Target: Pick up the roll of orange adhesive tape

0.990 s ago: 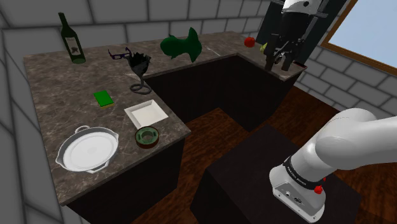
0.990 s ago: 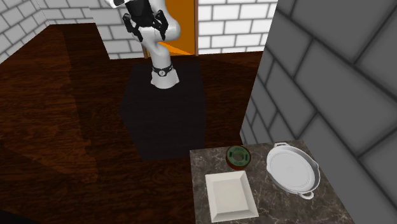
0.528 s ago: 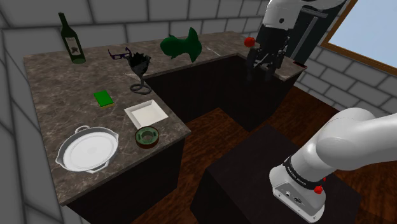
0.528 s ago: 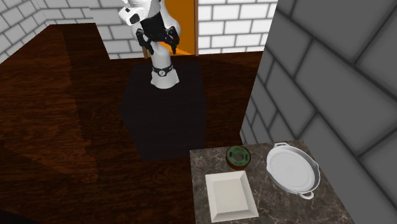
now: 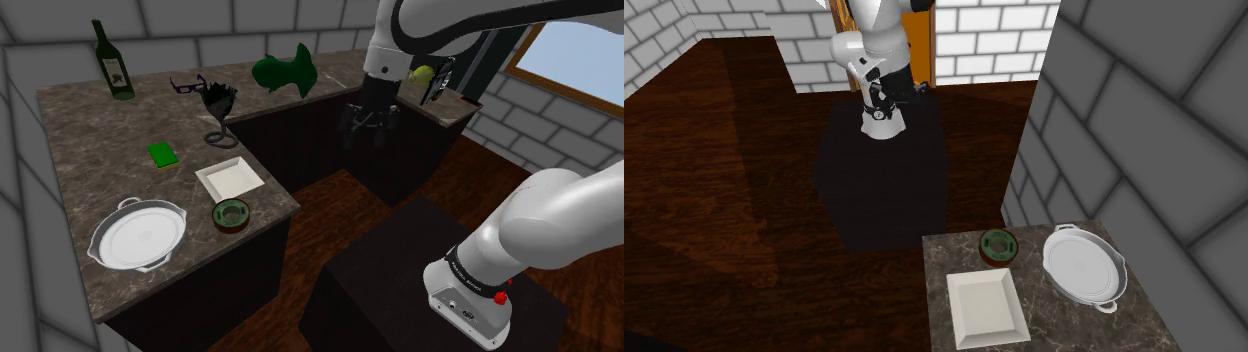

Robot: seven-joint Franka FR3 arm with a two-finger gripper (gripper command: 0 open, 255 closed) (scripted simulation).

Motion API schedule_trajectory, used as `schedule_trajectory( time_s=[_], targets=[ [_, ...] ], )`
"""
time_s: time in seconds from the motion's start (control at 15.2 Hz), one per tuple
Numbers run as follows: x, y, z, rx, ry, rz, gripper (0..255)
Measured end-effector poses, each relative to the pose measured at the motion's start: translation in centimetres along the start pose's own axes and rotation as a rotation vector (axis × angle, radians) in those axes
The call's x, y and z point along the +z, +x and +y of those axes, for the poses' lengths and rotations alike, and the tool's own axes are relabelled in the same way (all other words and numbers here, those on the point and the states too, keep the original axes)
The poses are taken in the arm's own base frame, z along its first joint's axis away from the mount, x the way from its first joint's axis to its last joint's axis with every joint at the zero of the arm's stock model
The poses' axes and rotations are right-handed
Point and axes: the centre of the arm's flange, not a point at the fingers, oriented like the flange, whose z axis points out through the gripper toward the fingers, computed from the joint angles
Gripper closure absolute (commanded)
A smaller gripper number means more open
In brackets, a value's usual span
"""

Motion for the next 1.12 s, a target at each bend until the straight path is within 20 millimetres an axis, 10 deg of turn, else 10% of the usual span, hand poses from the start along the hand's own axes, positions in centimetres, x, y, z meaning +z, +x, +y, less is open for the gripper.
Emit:
schedule_trajectory(
  time_s=[1.12],
  targets=[
    [14.9,9.7,-13.2,0.056,-0.019,0.064,0]
  ],
)
